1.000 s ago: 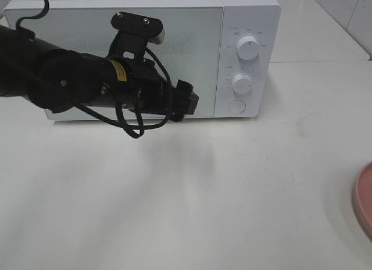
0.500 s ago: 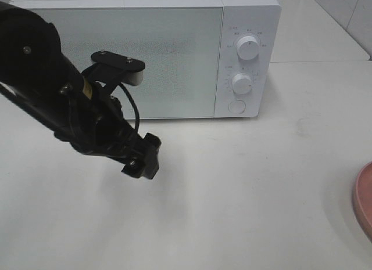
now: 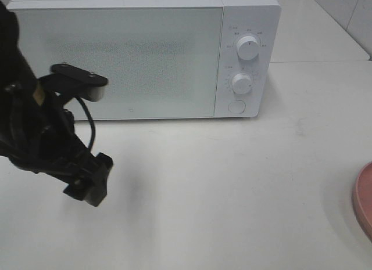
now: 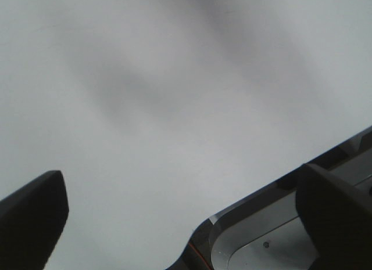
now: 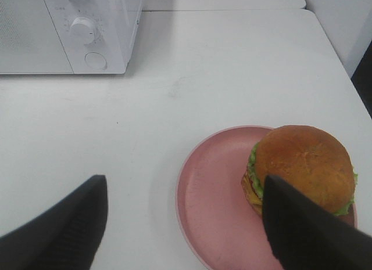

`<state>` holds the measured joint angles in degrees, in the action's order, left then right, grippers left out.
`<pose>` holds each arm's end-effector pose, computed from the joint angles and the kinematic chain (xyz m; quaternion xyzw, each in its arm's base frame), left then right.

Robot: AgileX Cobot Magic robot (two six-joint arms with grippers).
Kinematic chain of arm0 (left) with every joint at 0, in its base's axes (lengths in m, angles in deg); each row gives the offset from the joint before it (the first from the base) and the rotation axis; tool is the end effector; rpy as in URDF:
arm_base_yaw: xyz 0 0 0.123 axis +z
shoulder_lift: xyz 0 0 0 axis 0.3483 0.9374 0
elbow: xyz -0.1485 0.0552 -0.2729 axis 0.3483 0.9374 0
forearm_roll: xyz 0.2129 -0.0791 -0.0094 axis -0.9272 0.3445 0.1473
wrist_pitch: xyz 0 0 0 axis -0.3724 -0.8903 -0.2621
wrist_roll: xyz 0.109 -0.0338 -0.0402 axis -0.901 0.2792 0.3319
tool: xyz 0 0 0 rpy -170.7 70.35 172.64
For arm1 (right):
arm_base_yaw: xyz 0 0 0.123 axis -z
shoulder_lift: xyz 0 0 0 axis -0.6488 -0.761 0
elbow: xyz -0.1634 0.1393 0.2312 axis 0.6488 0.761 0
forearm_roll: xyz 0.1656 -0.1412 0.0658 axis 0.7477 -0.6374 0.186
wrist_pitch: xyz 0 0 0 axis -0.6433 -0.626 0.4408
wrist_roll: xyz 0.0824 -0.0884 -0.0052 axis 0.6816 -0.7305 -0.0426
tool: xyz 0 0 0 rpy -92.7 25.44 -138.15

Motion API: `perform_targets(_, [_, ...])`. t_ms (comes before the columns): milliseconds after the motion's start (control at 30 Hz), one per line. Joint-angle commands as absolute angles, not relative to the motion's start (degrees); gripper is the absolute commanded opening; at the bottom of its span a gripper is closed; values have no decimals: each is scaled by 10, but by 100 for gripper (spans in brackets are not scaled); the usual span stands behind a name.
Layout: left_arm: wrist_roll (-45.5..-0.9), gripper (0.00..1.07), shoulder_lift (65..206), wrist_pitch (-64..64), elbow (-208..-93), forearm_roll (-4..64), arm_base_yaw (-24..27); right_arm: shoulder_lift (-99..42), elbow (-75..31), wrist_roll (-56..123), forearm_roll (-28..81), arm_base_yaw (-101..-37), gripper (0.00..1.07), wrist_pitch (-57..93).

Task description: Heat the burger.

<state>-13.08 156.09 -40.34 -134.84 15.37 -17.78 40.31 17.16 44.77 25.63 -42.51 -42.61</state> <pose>0.2049 -0.1610 0.2260 0.2733 0.9590 -0.0285 0.0694 -0.0280 -0.0029 0.2583 0.0319 0.8353 0.0316 0.5480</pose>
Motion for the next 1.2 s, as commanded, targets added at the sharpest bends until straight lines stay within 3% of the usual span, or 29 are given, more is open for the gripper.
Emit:
perform_targets(33, [-128, 101, 1523, -410, -1319, 147, -126, 419, 173, 439, 256, -421, 73, -423])
perform_targets(67, [-128, 101, 1523, -410, -1319, 147, -126, 419, 173, 439, 256, -421, 73, -423])
perform_targets(133, [-154, 101, 1486, -413, -1288, 166, -59, 419, 173, 439, 256, -421, 73, -423])
perform_targets(233, [-174, 101, 1461, -420, -1271, 180, -16, 419, 173, 439, 256, -421, 73, -423])
perform_targets(300, [-199, 101, 1418, -440, -1253, 201, 50, 419, 173, 439, 256, -421, 73, -423])
perform_targets(533, [-194, 101, 1316, -490, -1238, 212, 154, 419, 173, 439, 256, -421, 73, -423])
perform_targets(667, [-194, 101, 1258, -515, -1226, 212, 176, 419, 173, 437, 256, -421, 73, -423])
perform_targets(1200, [-198, 101, 955, -520, -1116, 180, 177, 419, 173, 437, 256, -421, 73, -423])
